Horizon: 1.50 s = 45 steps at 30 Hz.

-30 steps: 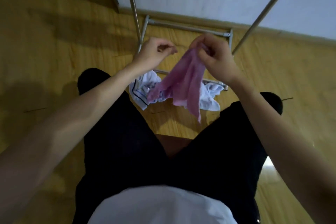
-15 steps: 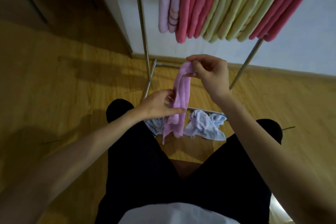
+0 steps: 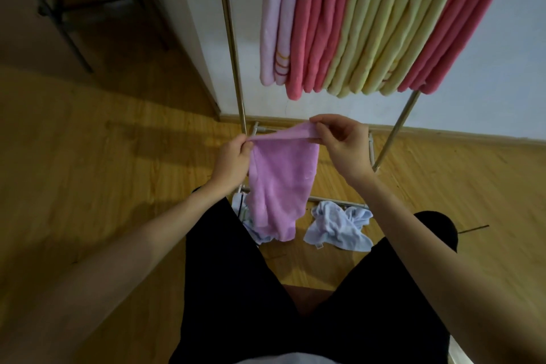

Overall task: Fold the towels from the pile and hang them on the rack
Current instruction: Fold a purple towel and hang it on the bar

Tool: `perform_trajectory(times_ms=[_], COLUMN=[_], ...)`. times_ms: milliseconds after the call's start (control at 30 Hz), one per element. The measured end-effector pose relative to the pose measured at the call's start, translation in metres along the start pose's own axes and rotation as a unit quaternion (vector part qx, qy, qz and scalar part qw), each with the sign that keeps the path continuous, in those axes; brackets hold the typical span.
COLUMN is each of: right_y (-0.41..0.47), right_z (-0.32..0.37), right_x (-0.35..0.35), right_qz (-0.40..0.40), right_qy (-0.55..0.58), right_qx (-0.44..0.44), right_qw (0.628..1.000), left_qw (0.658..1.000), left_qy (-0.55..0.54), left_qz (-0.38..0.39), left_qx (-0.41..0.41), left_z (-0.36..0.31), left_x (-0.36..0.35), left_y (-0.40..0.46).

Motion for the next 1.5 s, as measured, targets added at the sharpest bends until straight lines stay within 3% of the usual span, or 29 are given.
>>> perform_trajectory(times_ms=[267, 467, 667, 933, 1133, 1300, 1400, 1500], right_y=[-0.005, 0.004, 0.005, 0.007, 0.000, -0.011, -0.010, -0.006], right_z=[-0.004, 0.003, 0.015, 0.029, 0.051, 0.063, 0.060, 0.055], right_x=[0.011, 0.017, 0.016, 0.008, 0.003, -0.014, -0.027, -0.035], right_qz=[0.026, 0.035, -0.012, 0.045, 0.035, 0.100, 0.138, 0.163], right_qy=[-0.081, -0.096, -0.278, -0.221, -0.259, -0.359, -0.388, -0.397], right_qx=[0.037, 0.063, 0.110, 0.170, 0.237, 0.347, 0.351, 0.320], right_qw=[0.996, 0.993, 0.954, 0.959, 0.936, 0.861, 0.841, 0.845], left_qw=[0.994, 0.989, 0.981, 0.973, 0.969, 0.963, 0.952, 0.945], left_qy=[-0.072, -0.121, -0.168, -0.201, -0.213, -0.234, -0.270, -0.292], left_qz=[-0.064, -0.068, -0.072, -0.087, -0.100, -0.107, -0.111, -0.114], left_qx=[0.043, 0.042, 0.066, 0.079, 0.077, 0.082, 0.094, 0.095], left_z=[-0.024, -0.049, -0.064, -0.081, -0.093, -0.100, -0.103, -0.108], left_x=[0.012, 0.023, 0.027, 0.034, 0.044, 0.047, 0.047, 0.047], left_y=[0.013, 0.019, 0.027, 0.035, 0.039, 0.040, 0.042, 0.042])
Point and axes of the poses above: each hand's wrist, its own y-axis towards the middle knuckle, its own x-axis out of the back of the hand, z = x × y, the point moved 7 cm from there along y, towards the middle knuckle
